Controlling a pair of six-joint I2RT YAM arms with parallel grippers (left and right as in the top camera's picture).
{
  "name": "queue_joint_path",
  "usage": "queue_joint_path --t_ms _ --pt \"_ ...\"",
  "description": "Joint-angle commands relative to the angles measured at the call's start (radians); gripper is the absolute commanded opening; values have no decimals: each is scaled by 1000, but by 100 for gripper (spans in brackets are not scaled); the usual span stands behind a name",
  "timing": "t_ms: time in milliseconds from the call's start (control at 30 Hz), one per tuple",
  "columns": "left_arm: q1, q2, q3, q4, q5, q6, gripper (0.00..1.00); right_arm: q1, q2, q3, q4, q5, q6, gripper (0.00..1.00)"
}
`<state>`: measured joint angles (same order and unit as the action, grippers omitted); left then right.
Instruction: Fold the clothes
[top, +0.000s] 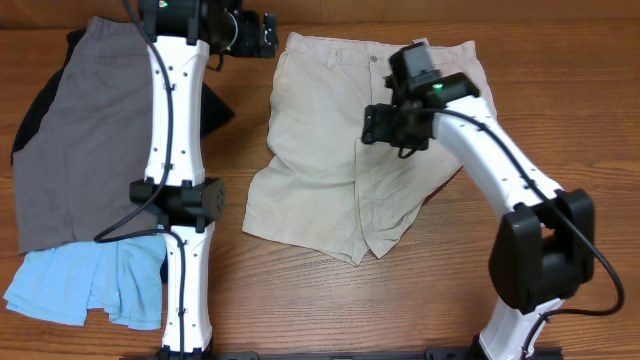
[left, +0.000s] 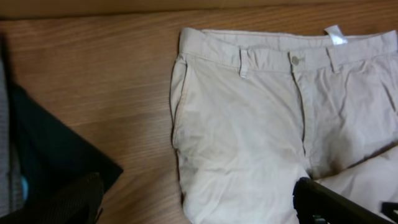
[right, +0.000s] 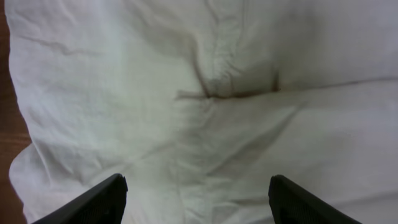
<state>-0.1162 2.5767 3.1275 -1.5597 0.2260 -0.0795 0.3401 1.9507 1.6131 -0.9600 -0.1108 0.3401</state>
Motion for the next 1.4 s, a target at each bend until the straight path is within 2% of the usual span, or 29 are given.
queue_joint_path --t_ms 0,200,467,567,900,1067,1367 --pt "0 -24 15 -37 -28 -13 100 36 64 -10 48 105 46 78" --pt "0 -24 15 -71 -82 -2 100 71 105 -10 143 171 -134 86" --pt "0 -24 14 -70 -95 -3 100 84 135 -10 188 261 -239 83" --pt "0 -24 14 -64 -100 -3 100 102 151 -10 164 318 -244 83" --pt "-2 -24 14 -63 -100 -3 100 159 170 -10 166 320 -275 83" --pt "-2 -24 14 -66 -100 -3 100 162 203 -10 162 330 -281 76" --pt "-2 -24 14 -68 -106 -3 100 158 208 -10 163 439 -281 47"
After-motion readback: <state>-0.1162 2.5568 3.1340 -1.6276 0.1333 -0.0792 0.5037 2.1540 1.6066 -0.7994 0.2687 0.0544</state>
